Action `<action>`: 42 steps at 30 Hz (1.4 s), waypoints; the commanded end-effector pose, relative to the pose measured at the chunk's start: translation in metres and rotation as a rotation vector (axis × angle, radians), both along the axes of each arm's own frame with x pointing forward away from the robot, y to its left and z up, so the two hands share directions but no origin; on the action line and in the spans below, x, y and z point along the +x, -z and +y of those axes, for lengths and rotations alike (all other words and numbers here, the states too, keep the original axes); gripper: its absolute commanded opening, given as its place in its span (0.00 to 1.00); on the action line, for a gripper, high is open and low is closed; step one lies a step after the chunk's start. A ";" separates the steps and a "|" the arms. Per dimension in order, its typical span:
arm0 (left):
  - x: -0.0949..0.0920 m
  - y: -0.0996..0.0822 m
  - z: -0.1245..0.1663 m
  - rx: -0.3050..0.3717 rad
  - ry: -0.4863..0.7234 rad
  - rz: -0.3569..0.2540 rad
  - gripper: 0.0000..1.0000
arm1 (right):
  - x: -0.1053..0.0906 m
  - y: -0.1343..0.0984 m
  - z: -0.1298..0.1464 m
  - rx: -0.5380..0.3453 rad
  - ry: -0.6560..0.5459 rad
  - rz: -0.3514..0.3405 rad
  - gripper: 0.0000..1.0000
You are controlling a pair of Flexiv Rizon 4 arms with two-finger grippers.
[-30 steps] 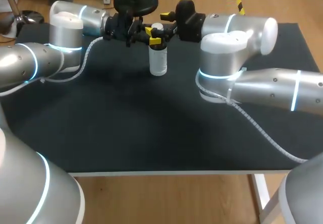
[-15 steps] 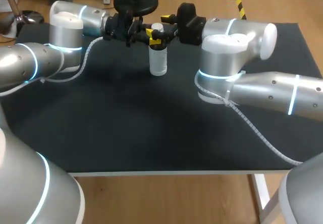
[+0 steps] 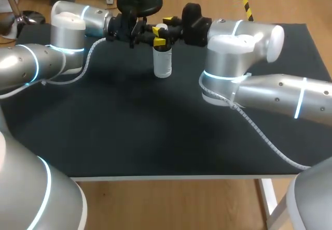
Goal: Unscrew the bottle cap
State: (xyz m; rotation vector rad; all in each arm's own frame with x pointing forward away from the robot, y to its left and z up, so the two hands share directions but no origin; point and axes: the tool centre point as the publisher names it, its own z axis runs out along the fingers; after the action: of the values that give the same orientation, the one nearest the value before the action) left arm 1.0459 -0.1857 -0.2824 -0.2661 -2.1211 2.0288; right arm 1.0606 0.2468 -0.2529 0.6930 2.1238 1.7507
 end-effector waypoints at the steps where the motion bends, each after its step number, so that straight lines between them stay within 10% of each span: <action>1: 0.004 0.002 -0.001 -0.003 0.007 0.002 0.00 | 0.000 0.001 0.000 0.000 -0.001 0.000 0.22; 4: 0.004 0.002 -0.001 -0.003 0.007 0.002 0.00 | 0.000 0.001 -0.001 -0.001 -0.006 0.000 0.00; 17: 0.004 0.002 -0.001 -0.003 0.007 0.002 0.00 | 0.002 0.002 -0.002 -0.017 -0.108 -0.007 0.00; 42: 0.004 0.002 -0.001 -0.003 0.007 0.002 0.00 | -0.004 0.002 -0.008 0.145 -0.745 -0.057 0.00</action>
State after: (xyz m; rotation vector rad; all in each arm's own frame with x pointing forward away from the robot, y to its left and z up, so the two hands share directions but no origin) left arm 1.0463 -0.1887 -0.2825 -0.2670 -2.1210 2.0272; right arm 1.0494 0.2422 -0.2492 0.1096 2.2891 2.1109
